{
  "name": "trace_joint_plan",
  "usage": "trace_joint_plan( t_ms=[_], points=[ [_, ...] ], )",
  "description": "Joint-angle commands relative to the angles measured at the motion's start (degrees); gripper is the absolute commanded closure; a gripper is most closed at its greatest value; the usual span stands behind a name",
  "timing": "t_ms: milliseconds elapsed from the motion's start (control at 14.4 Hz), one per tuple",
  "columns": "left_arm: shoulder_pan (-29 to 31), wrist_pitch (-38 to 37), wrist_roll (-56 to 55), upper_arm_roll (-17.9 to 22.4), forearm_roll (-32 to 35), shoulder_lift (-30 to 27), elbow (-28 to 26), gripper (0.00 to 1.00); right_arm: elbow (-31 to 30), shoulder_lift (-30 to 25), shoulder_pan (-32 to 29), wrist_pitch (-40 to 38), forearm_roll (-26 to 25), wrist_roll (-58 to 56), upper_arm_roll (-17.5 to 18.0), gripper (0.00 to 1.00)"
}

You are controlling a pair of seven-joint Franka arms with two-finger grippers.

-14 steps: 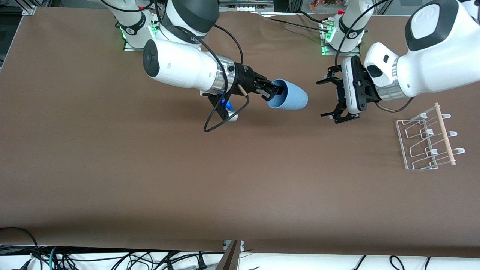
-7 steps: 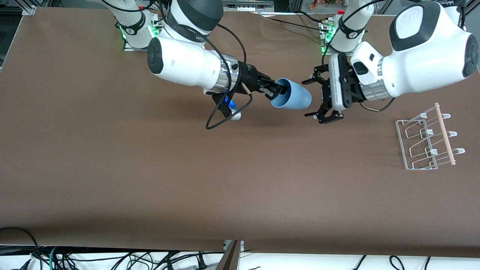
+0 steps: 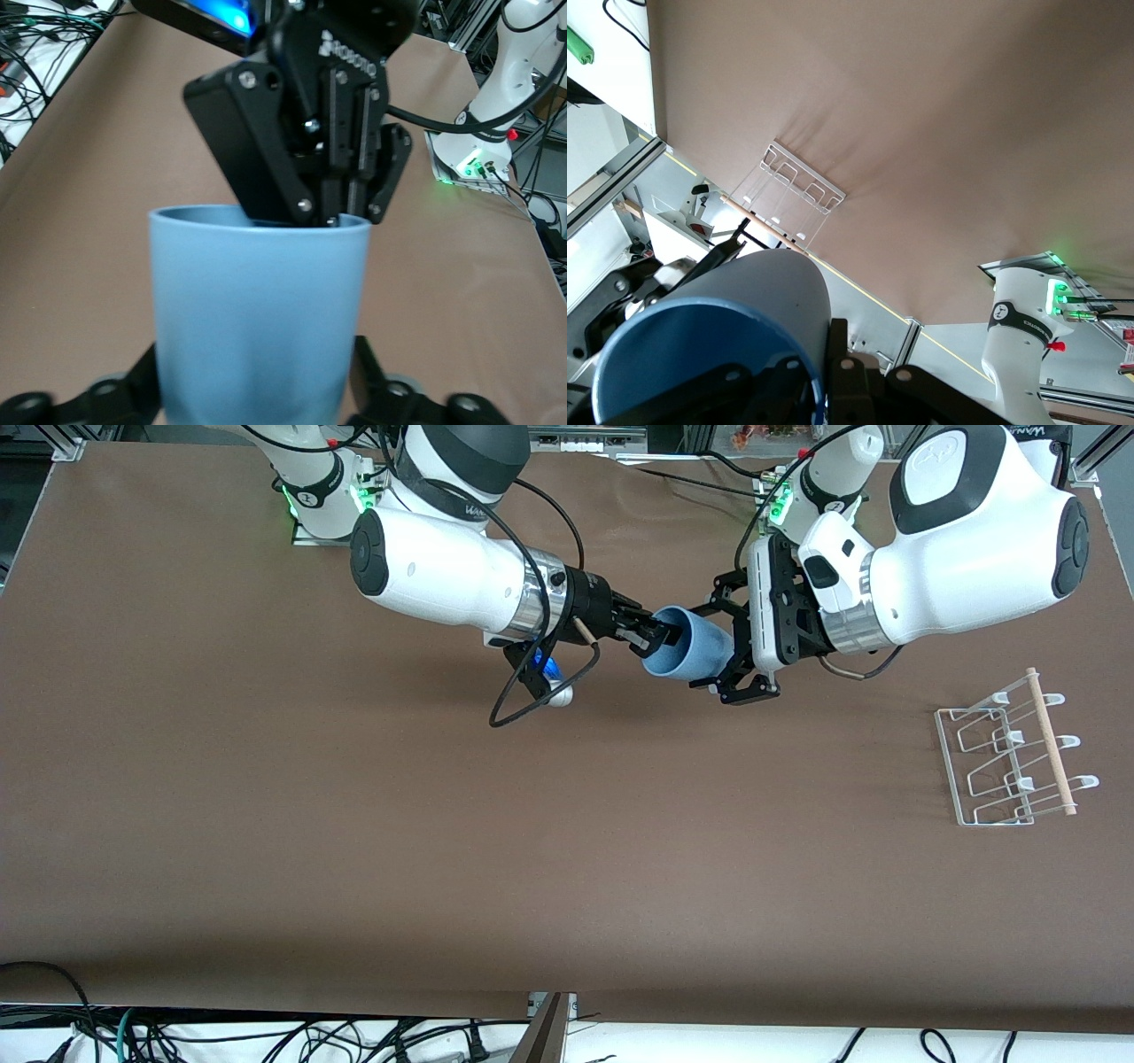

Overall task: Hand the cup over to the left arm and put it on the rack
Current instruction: 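Hold the cup out with the right gripper while the left gripper approaches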

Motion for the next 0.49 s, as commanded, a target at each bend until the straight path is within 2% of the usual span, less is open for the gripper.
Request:
trace_joint_plan(
  t_ms=[0, 70, 279, 348, 418],
  points=[
    [0.4, -0.1, 2.0, -0.6, -1.8, -0.9, -2.0, 0.82, 2.9, 1.2, 0.1, 0.6, 1.0, 0.6, 0.2, 1.00],
    [0.4, -0.2, 2.0, -0.6, -1.8, -0.9, -2.0, 0.88, 2.9, 1.2, 0.0, 0.6, 1.0, 0.6, 0.1, 1.00],
    [0.4, -0.2, 1.9, -0.6, -1.9, -0.7, -1.6, 0.88, 3.2, 1.2, 0.0, 0.6, 1.0, 0.0, 0.1, 1.00],
    [0.4, -0.4, 1.9, -0.6, -1.9, -0.8, -1.7, 0.88, 3.1, 1.3, -0.2, 0.6, 1.1, -0.1, 0.1, 0.93],
    [0.4, -0.6, 2.0, -0.6, -1.9, -0.8, -1.6, 0.88, 3.1, 1.2, -0.4, 0.6, 1.1, -0.1, 0.1, 0.74]
  ],
)
